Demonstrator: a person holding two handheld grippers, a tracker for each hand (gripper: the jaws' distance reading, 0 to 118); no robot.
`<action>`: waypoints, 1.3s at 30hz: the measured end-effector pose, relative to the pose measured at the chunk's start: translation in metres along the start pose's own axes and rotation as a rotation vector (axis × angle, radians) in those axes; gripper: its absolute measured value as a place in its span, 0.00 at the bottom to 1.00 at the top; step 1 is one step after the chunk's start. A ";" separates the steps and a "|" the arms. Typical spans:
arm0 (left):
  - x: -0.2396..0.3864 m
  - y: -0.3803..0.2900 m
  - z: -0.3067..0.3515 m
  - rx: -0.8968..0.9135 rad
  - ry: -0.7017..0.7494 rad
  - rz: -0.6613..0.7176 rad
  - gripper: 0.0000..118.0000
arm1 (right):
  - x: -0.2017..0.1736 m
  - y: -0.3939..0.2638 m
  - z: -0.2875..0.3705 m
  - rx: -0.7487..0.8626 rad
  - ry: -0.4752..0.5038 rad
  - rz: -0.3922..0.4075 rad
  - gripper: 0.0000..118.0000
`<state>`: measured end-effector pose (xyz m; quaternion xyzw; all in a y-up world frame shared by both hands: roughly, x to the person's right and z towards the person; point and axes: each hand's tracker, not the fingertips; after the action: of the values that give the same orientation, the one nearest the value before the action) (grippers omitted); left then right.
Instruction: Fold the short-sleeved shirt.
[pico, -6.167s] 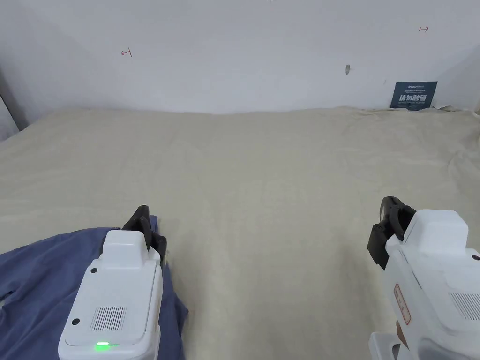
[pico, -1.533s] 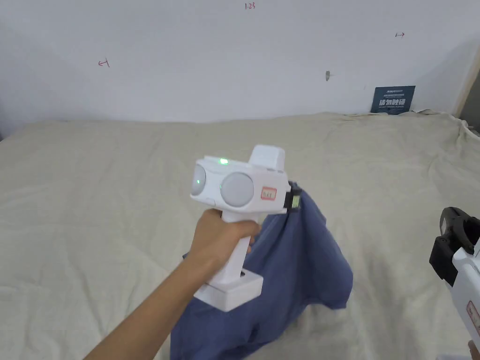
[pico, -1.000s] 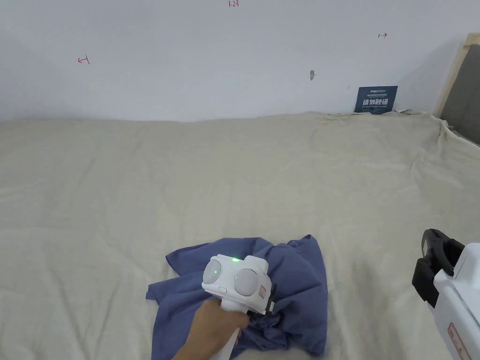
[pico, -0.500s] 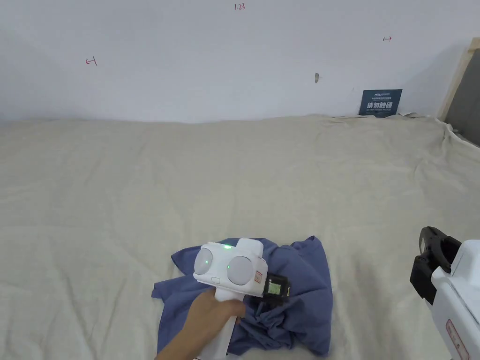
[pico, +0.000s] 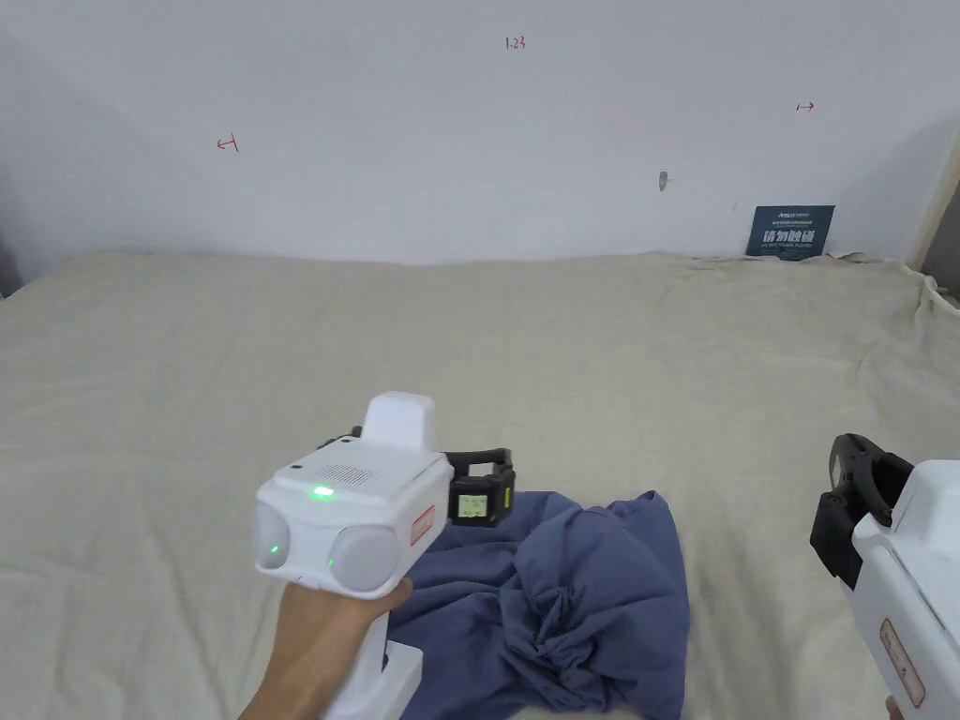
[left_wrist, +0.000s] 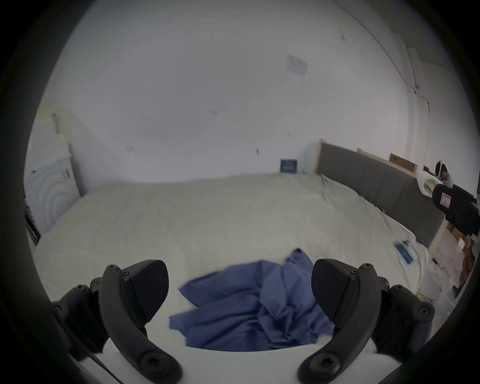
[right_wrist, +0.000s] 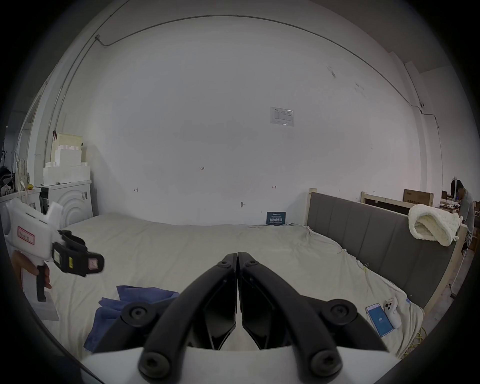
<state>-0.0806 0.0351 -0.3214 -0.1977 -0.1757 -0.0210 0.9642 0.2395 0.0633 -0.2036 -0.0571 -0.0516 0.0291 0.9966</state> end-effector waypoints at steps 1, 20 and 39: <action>-0.004 -0.003 0.008 0.042 0.030 -0.006 0.97 | -0.001 0.000 0.000 0.003 0.004 0.000 0.00; -0.049 -0.047 0.074 0.331 0.259 -0.032 0.00 | -0.018 -0.004 -0.004 0.025 0.040 -0.010 0.00; -0.058 -0.052 0.052 0.115 0.235 0.005 0.00 | -0.022 -0.003 -0.007 0.023 0.050 -0.010 0.00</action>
<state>-0.1578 0.0062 -0.2772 -0.1384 -0.0621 -0.0315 0.9879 0.2188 0.0578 -0.2124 -0.0460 -0.0267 0.0235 0.9983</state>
